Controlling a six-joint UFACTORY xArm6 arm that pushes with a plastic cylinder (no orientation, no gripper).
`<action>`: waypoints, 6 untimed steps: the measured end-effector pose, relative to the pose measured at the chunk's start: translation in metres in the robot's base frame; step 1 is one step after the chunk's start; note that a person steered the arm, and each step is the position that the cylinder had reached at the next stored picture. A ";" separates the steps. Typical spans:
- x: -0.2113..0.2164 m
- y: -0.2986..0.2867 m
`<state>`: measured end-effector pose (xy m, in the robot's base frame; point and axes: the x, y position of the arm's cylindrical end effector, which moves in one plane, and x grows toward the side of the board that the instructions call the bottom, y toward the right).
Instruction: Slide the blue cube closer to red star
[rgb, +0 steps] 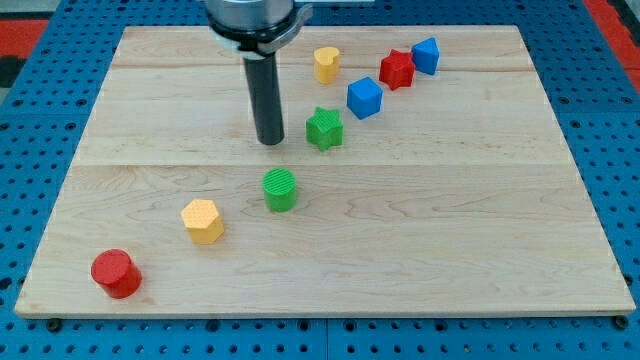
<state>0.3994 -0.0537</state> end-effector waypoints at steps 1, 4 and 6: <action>-0.001 0.020; -0.001 0.055; -0.065 0.080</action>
